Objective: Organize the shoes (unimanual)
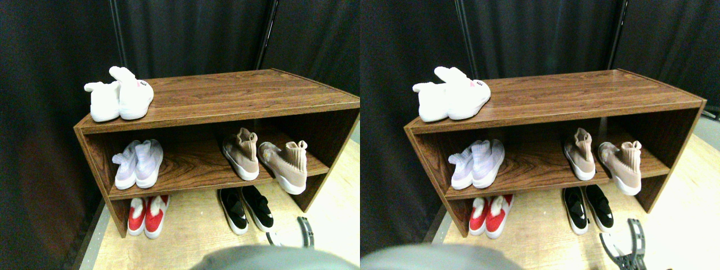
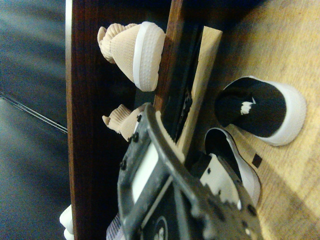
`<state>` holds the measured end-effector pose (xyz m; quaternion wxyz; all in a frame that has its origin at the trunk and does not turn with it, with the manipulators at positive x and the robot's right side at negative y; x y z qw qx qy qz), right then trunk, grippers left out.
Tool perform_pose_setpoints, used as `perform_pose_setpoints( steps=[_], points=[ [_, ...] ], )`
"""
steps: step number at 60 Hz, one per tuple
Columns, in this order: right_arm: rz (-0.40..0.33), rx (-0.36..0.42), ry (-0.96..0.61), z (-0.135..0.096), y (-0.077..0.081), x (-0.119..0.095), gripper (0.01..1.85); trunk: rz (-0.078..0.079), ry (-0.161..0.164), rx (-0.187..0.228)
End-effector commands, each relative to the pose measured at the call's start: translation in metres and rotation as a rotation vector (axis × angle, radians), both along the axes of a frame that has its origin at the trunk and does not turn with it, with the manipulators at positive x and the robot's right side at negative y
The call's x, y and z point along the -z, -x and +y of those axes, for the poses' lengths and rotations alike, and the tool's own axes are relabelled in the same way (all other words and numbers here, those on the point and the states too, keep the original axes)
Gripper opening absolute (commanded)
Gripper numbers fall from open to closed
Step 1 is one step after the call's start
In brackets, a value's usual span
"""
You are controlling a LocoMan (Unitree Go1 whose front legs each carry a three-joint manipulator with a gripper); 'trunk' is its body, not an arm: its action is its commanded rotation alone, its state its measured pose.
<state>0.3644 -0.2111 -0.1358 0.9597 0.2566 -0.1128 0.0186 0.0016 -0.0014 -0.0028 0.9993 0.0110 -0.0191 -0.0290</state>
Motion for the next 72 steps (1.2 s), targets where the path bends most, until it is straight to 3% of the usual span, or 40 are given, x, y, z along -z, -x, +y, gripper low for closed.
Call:
perform_pose_setpoints(
  steps=[1,5,15,25,36,51,72],
  points=[
    [-0.082,-0.026,-0.073,0.004,0.004,-0.016,0.80,-0.015,0.007,0.008],
    [-0.095,-0.033,-0.146,0.003,0.006,-0.022,0.92,-0.016,0.008,0.016],
    [-0.102,-0.050,-0.232,-0.002,0.004,-0.035,0.98,-0.017,0.010,0.024],
    [-0.138,-0.012,-0.200,-0.015,-0.004,-0.046,1.19,-0.017,0.015,0.026],
    [-0.135,-0.019,-0.193,-0.025,-0.015,-0.055,1.38,-0.016,0.021,0.026],
    [-0.031,-0.080,-0.261,-0.030,-0.035,-0.059,1.68,-0.012,0.028,0.017],
    [0.055,-0.094,-0.393,-0.025,-0.060,-0.047,1.68,-0.004,0.042,-0.006]
  ],
)
